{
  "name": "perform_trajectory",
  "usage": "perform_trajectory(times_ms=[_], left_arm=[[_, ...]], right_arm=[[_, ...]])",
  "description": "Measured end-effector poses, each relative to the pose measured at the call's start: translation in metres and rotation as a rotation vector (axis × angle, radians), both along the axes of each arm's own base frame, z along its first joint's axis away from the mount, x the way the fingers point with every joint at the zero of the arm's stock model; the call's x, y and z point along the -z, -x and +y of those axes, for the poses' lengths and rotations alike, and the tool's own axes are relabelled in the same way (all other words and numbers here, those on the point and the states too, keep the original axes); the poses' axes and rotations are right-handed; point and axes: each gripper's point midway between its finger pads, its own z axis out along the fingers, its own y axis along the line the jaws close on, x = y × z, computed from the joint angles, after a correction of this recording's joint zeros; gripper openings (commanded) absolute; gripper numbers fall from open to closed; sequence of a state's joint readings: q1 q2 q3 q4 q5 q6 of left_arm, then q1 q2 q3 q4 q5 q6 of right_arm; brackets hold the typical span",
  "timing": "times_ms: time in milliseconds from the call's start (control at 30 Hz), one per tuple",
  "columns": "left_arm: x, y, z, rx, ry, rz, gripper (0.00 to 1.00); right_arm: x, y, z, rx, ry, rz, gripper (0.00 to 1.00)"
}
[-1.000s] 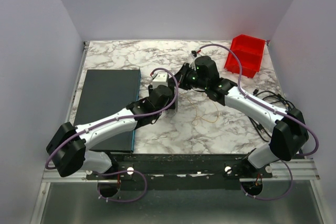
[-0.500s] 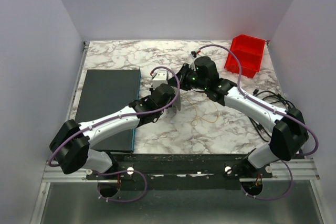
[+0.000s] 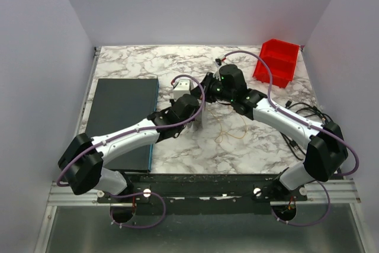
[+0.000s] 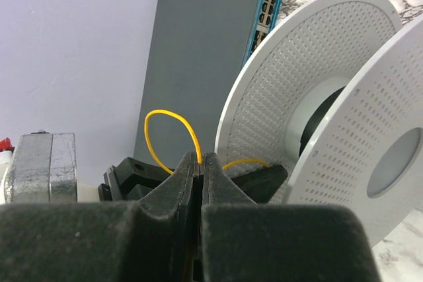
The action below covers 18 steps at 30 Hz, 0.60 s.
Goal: Wrap the cables
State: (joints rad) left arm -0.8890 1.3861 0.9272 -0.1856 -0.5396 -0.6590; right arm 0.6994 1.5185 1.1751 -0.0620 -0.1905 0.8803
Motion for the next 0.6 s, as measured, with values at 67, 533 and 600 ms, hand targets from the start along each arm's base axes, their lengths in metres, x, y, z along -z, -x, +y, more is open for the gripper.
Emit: perform_trajectory(times_ms=[67,533,600], left_arm=[[0.000,0.000,0.000,0.000,-0.003,0.002,0.00],[-0.011,0.019,0.009,0.119,-0.022,-0.029,0.00],[-0.018,0.024,0.013,0.134,-0.015,-0.049,0.00]], right_arm=[[0.001,-0.001,-0.002,0.005,0.012,-0.007,0.01],[-0.020,-0.037,-0.054,0.193,0.291,-0.194,0.01],[-0.026,-0.042,-0.060,0.209,0.316,-0.219,0.01]])
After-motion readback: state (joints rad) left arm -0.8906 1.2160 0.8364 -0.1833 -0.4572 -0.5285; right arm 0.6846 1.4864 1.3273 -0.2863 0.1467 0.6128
